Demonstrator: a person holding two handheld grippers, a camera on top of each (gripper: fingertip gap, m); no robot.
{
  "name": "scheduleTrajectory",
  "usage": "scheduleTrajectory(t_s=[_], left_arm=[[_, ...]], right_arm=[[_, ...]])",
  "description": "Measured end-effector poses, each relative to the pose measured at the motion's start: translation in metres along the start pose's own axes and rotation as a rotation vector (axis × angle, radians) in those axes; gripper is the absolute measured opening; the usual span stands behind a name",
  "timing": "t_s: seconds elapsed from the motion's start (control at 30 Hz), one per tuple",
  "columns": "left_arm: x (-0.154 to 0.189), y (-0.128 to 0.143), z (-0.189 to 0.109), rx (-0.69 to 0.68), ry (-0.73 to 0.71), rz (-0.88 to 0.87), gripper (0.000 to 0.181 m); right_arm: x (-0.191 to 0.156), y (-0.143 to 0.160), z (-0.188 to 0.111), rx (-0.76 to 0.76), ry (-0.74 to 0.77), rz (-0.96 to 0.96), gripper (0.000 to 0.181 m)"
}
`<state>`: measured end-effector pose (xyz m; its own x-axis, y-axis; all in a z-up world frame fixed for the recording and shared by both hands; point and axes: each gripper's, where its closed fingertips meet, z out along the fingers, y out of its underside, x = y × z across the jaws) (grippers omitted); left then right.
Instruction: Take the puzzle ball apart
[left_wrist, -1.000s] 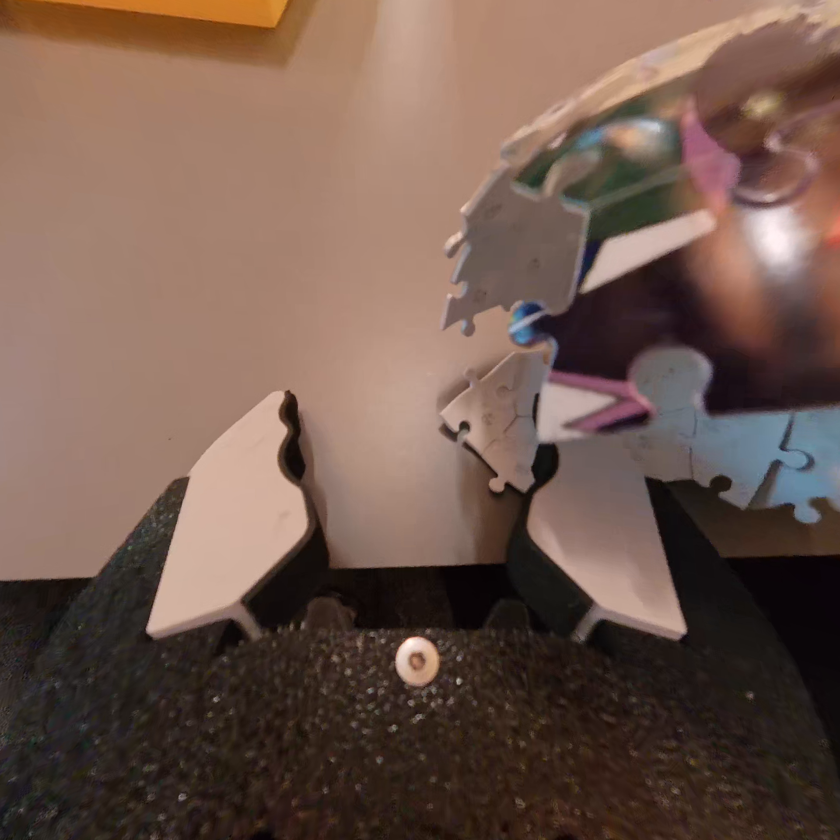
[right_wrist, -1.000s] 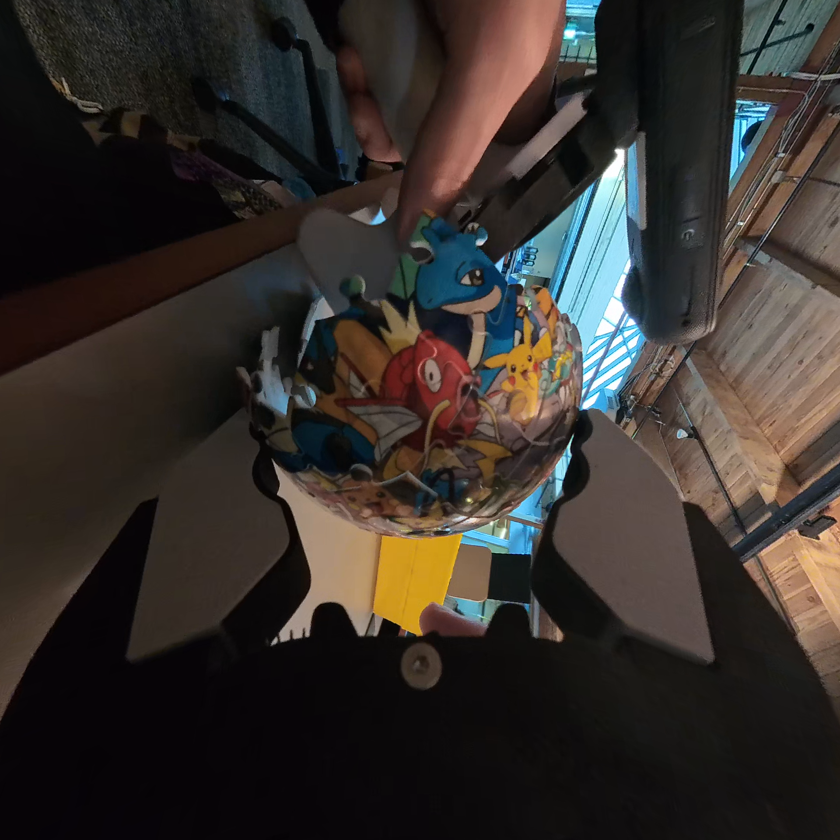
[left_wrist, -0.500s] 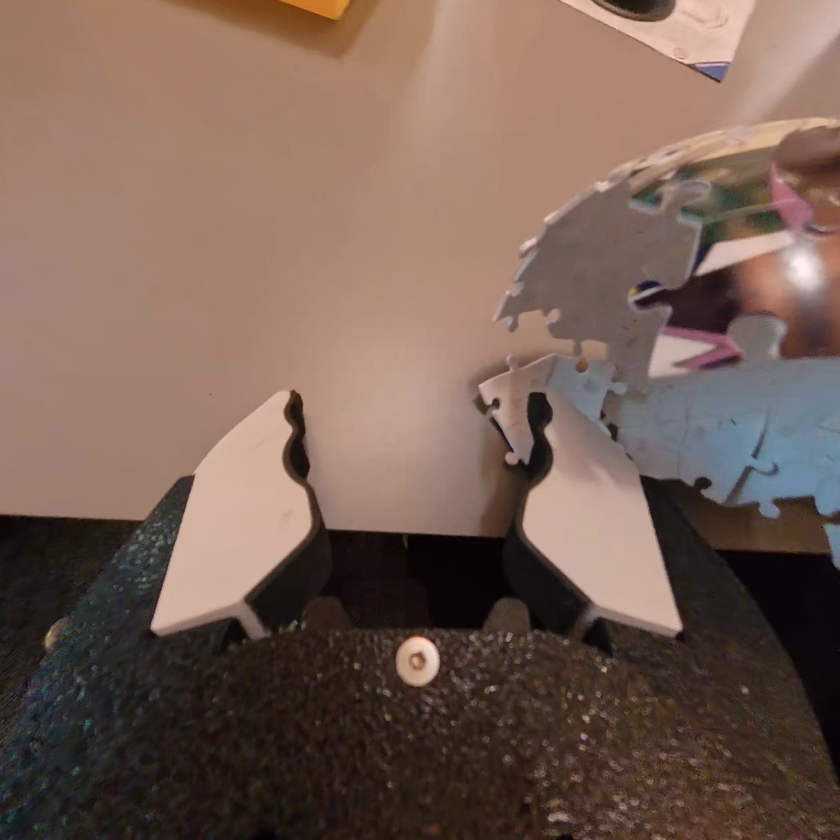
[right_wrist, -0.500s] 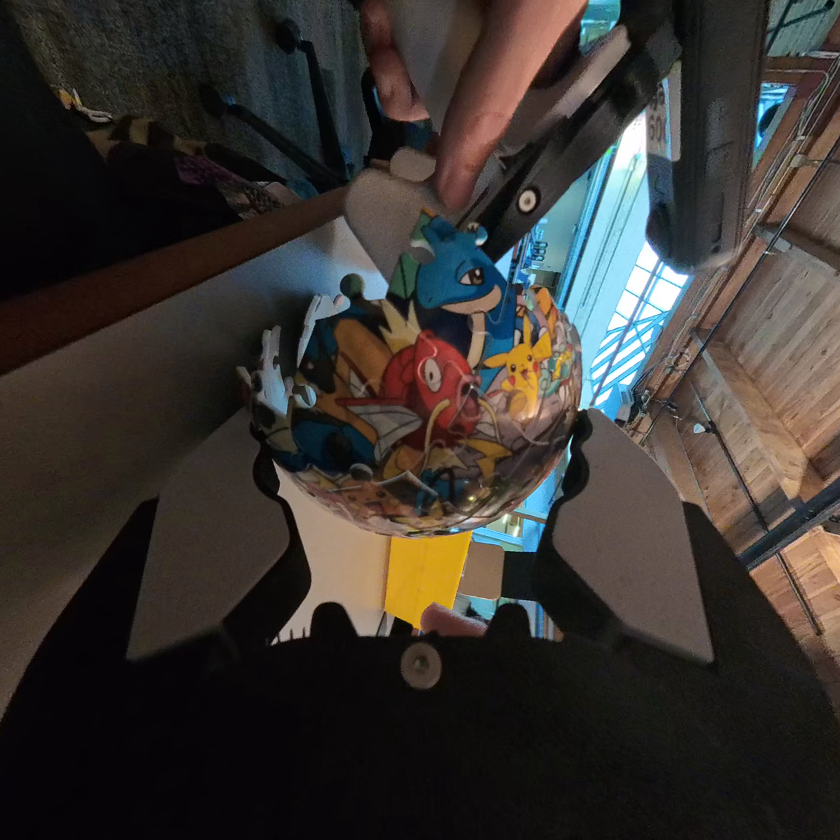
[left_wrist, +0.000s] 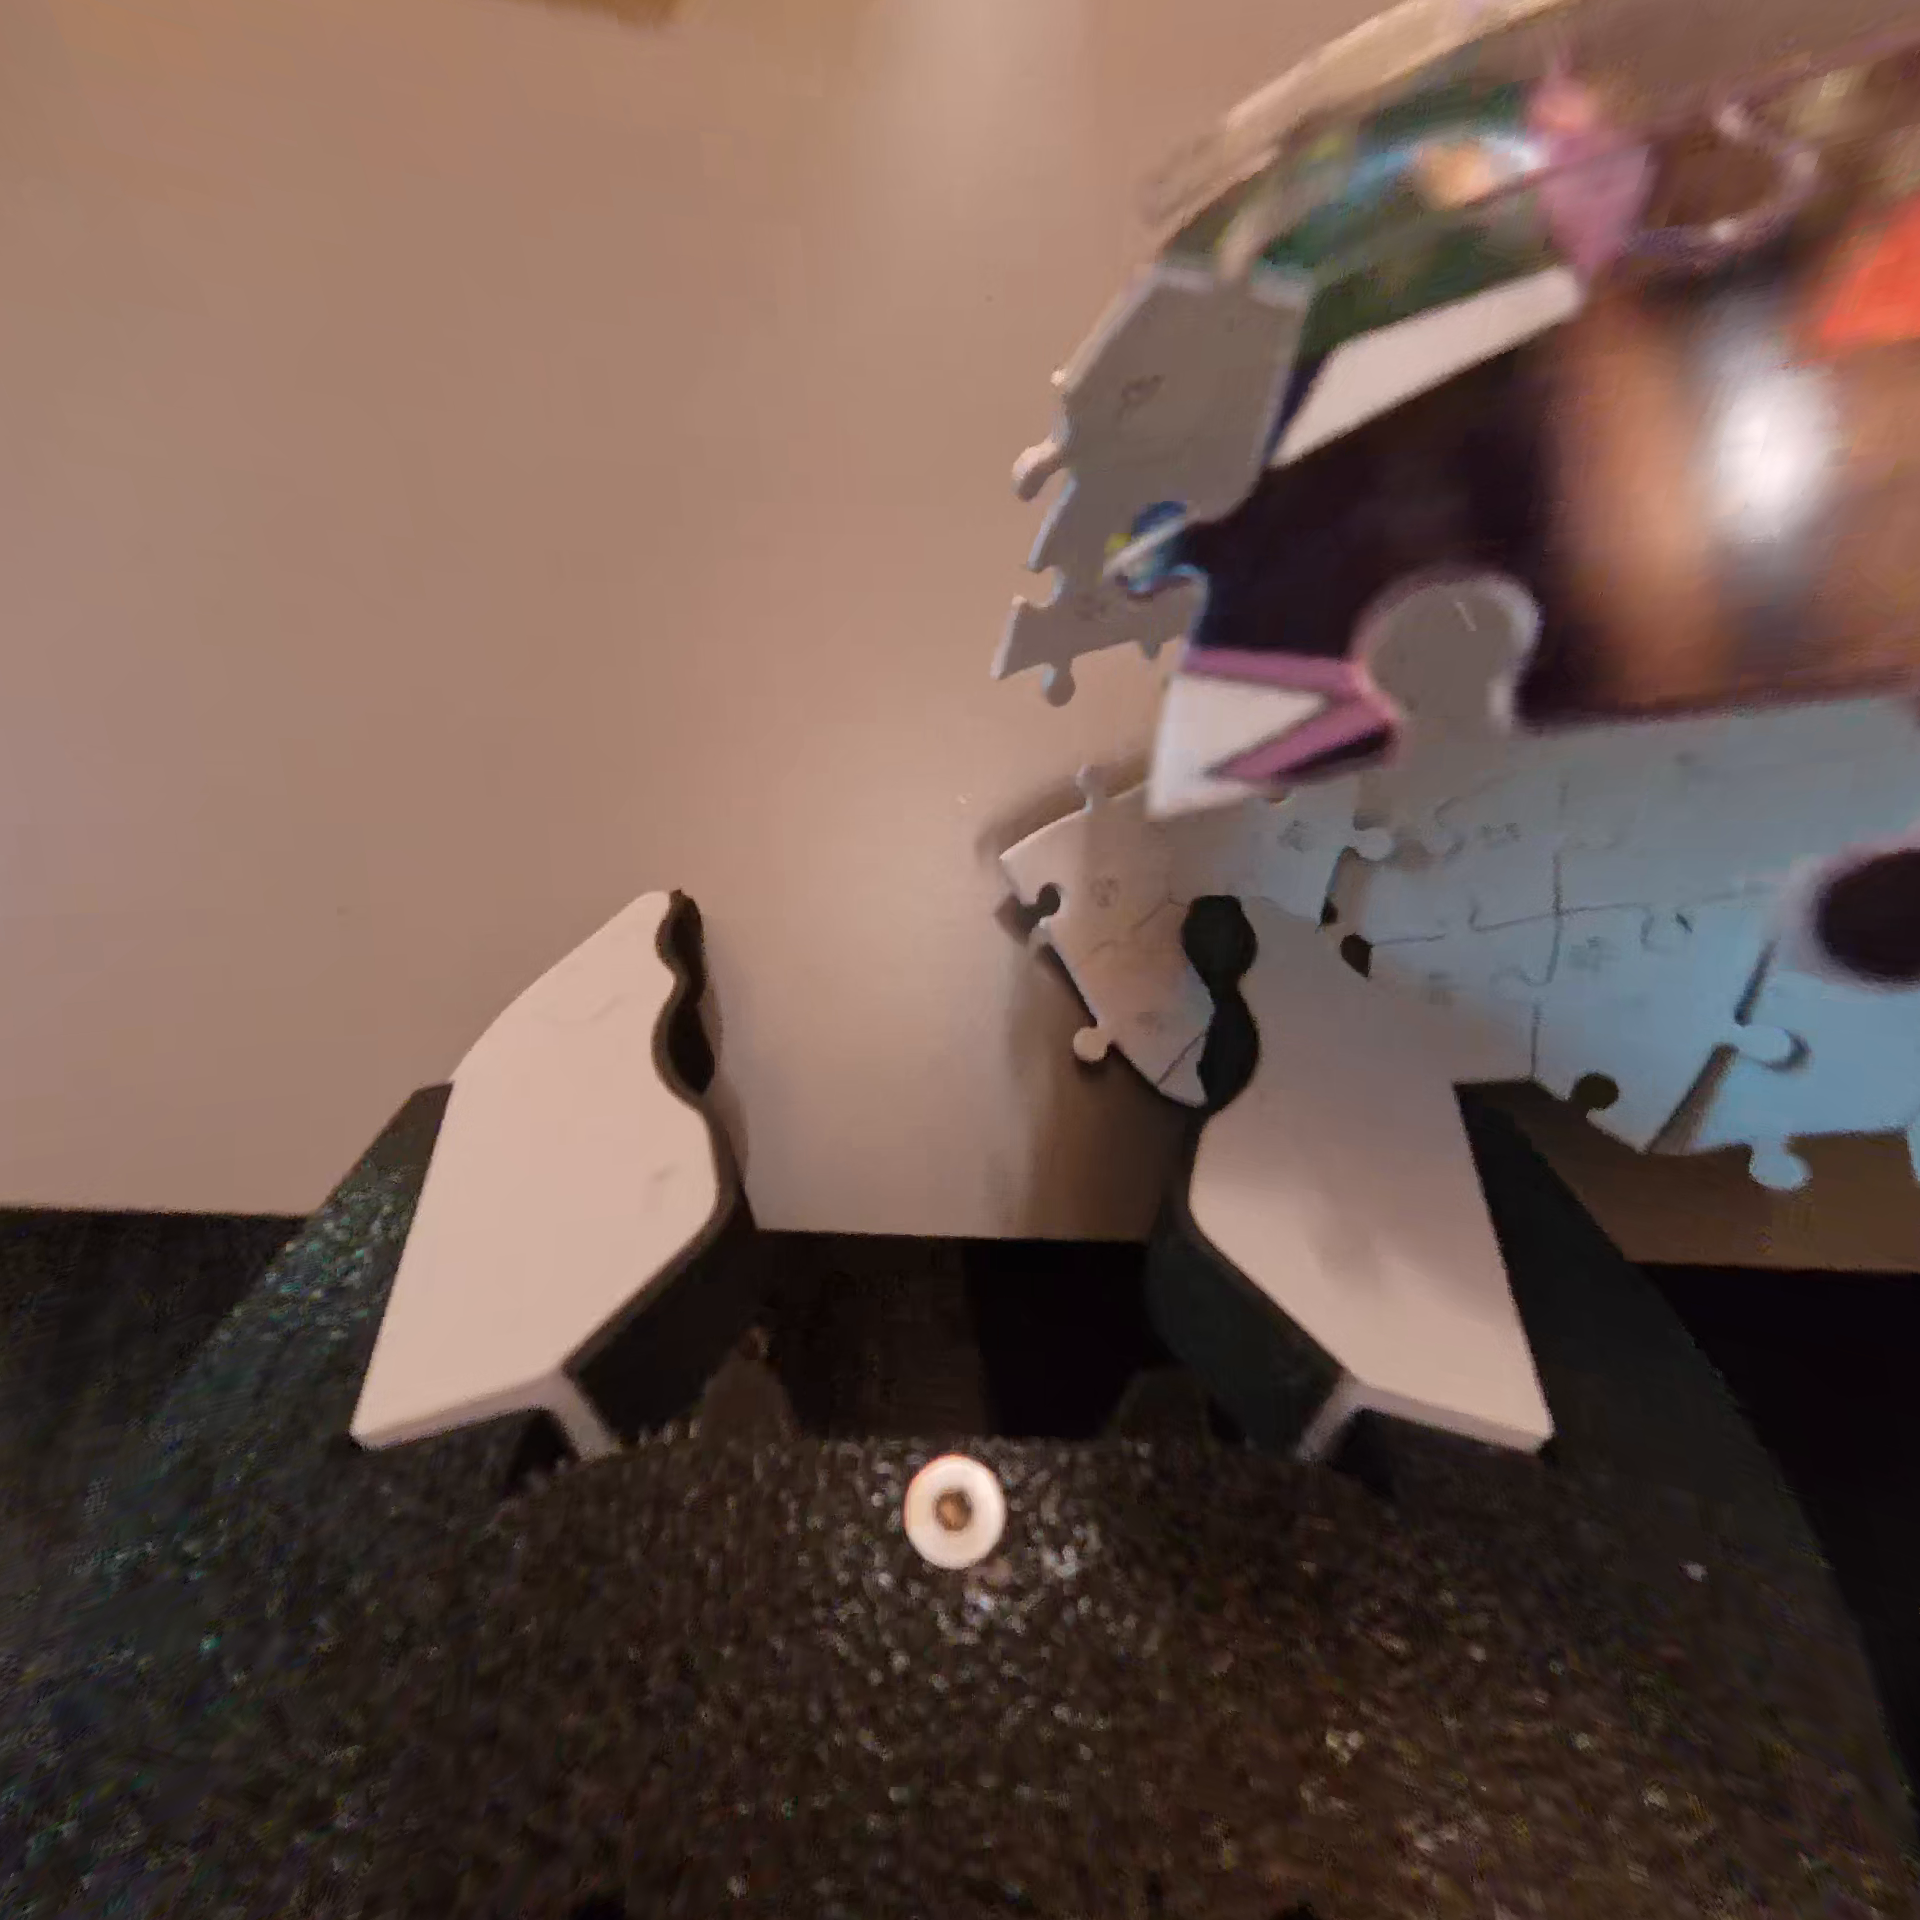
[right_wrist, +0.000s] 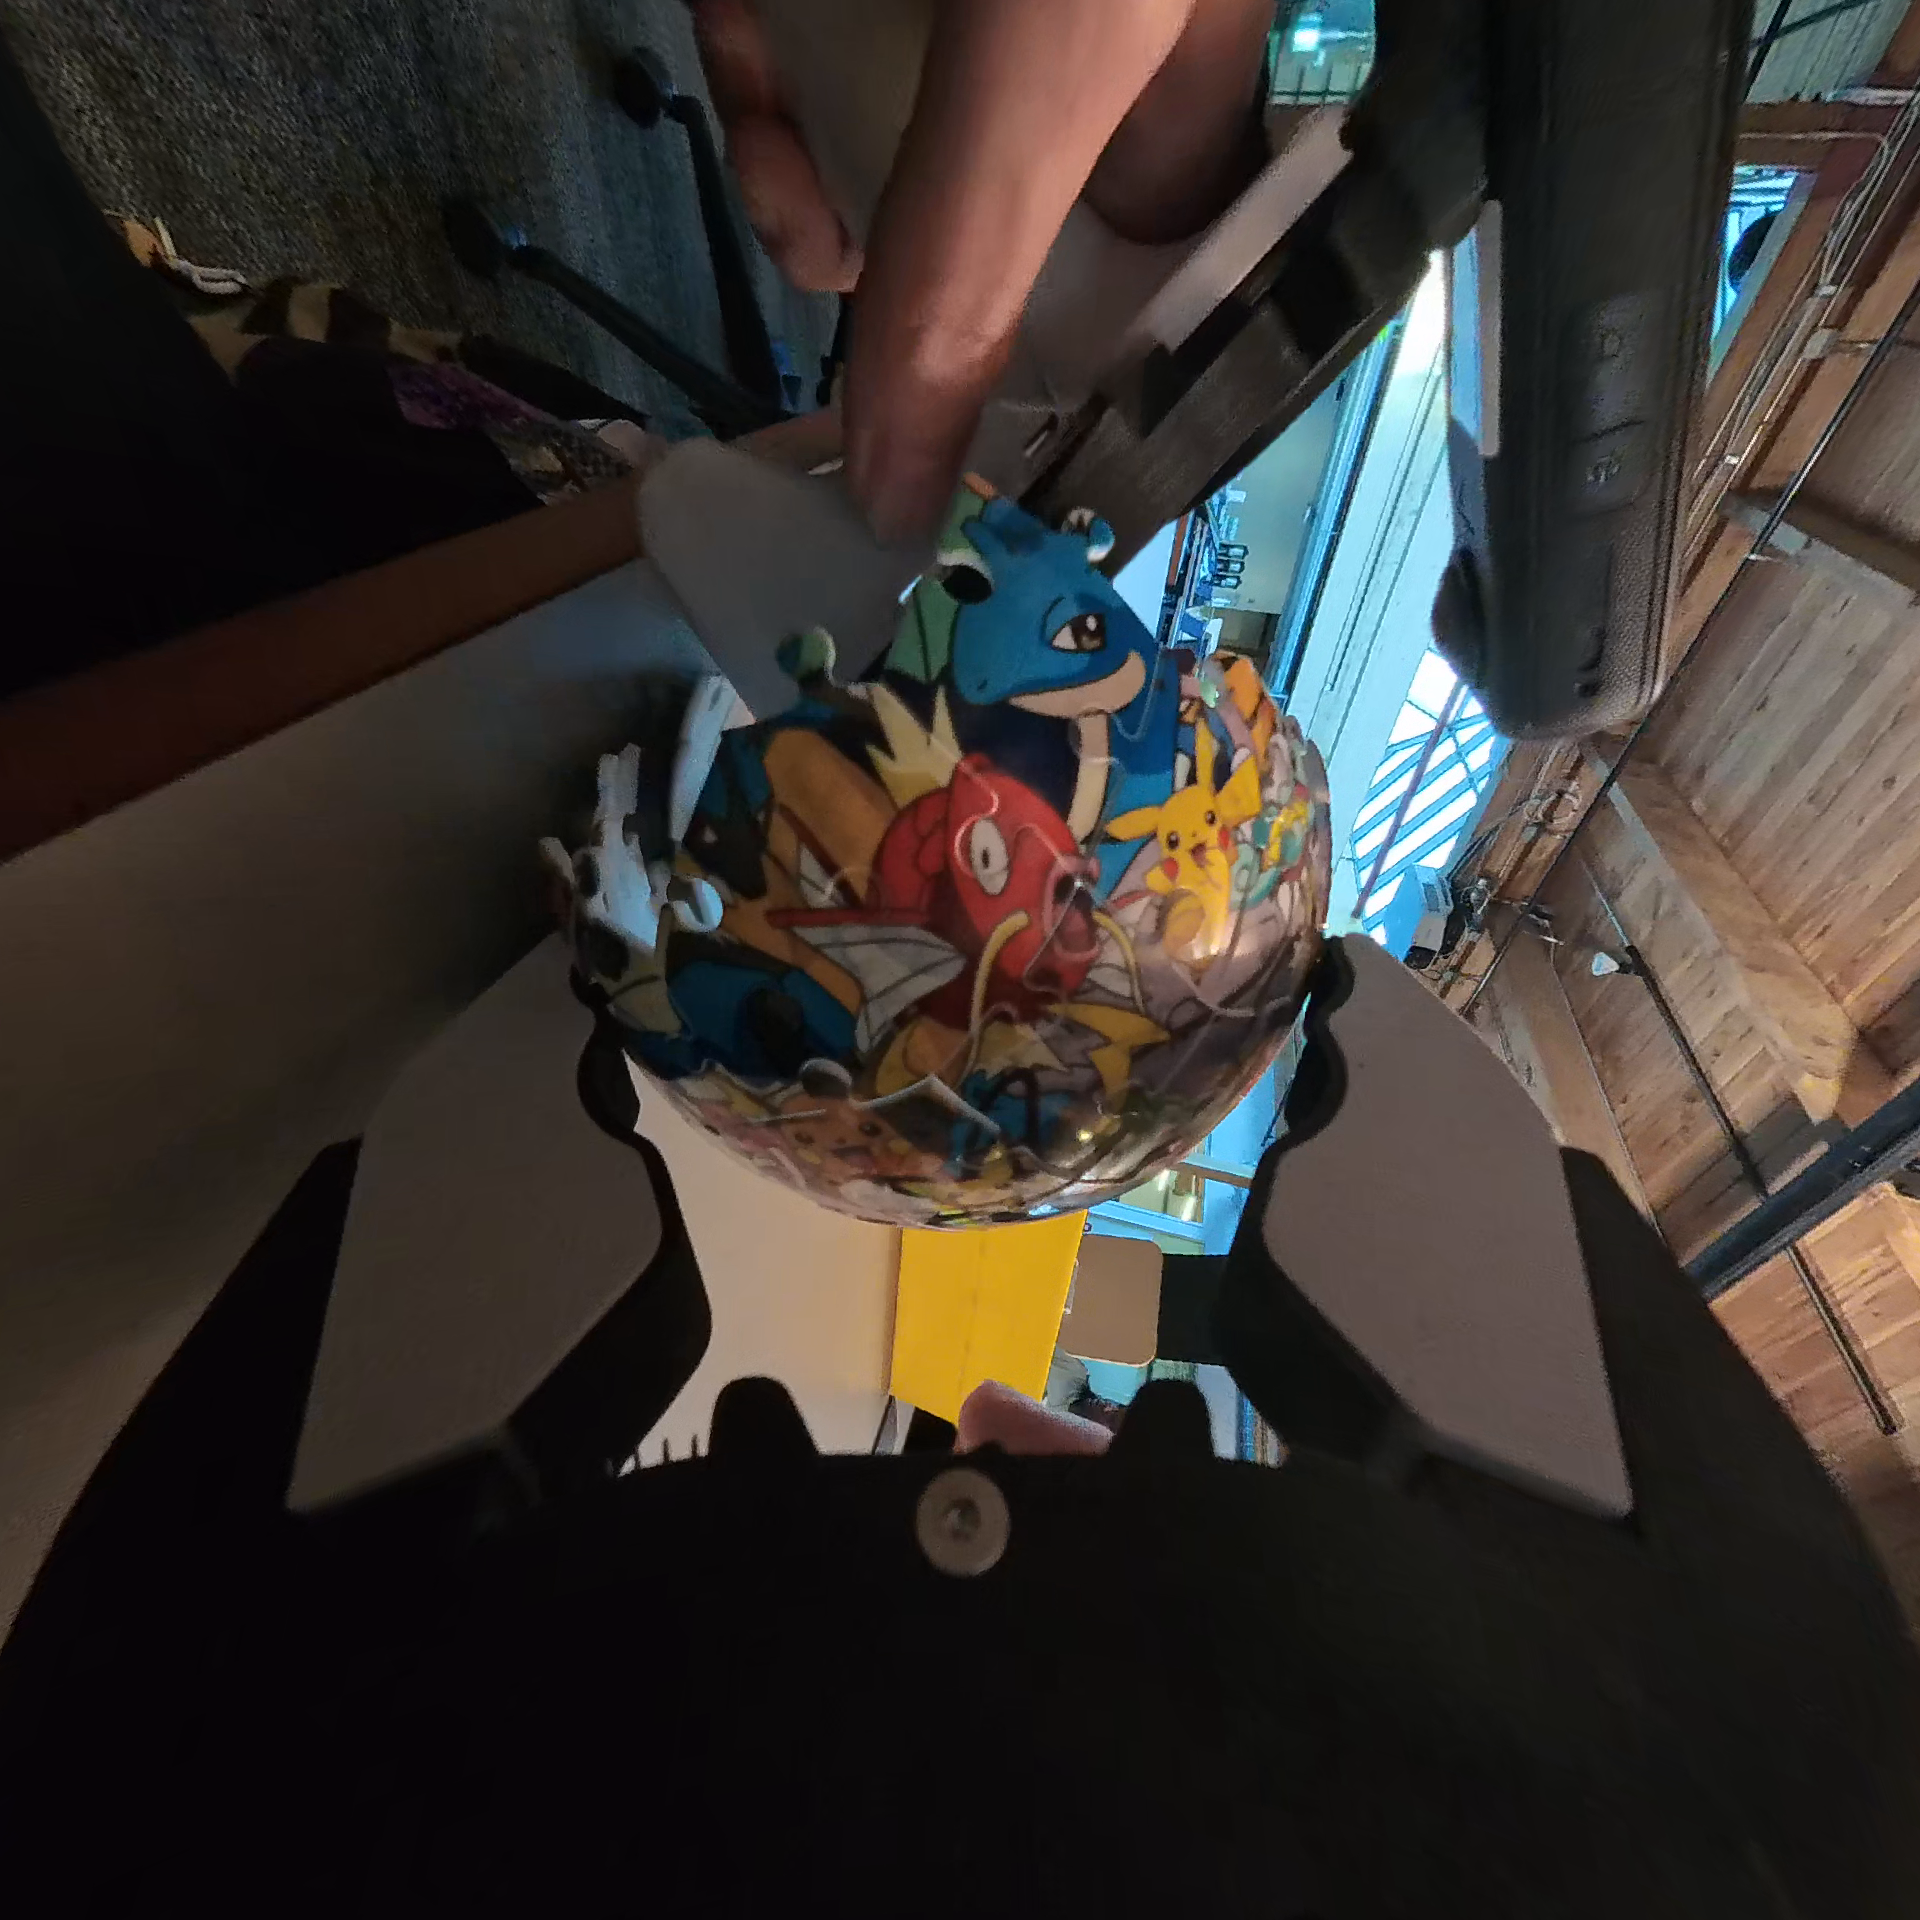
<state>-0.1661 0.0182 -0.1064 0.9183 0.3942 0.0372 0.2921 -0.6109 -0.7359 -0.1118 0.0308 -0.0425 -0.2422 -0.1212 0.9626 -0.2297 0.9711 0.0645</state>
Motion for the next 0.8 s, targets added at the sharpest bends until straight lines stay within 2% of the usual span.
scheduleTrajectory(t_s=[0.13,0.23,0.33,0.43,0.6,0.67,0.8], left_arm=[[0.000,0.000,-0.001,0.006,-0.027,-0.021,0.090],[-0.013,-0.009,-0.011,0.044,-0.004,-0.013,0.084],[-0.023,-0.013,-0.021,0.074,0.079,0.057,0.087],[-0.018,-0.009,-0.022,0.097,0.173,0.185,0.084],[0.024,0.000,-0.031,0.154,0.428,0.417,0.057],[0.029,-0.002,-0.029,0.173,0.454,0.439,0.062],[0.038,0.000,-0.020,0.129,0.495,0.470,0.076]], right_arm=[[0.000,0.000,0.000,-0.001,0.002,-0.005,0.124],[0.000,0.000,0.000,-0.001,0.003,-0.004,0.124],[0.000,-0.001,0.000,-0.002,0.003,-0.012,0.124],[0.000,-0.001,0.000,-0.001,0.003,-0.012,0.124],[-0.001,0.000,0.000,0.001,0.001,-0.002,0.124],[-0.001,0.000,0.001,0.003,0.002,-0.007,0.124],[-0.001,0.000,0.000,0.004,0.000,-0.005,0.124]])
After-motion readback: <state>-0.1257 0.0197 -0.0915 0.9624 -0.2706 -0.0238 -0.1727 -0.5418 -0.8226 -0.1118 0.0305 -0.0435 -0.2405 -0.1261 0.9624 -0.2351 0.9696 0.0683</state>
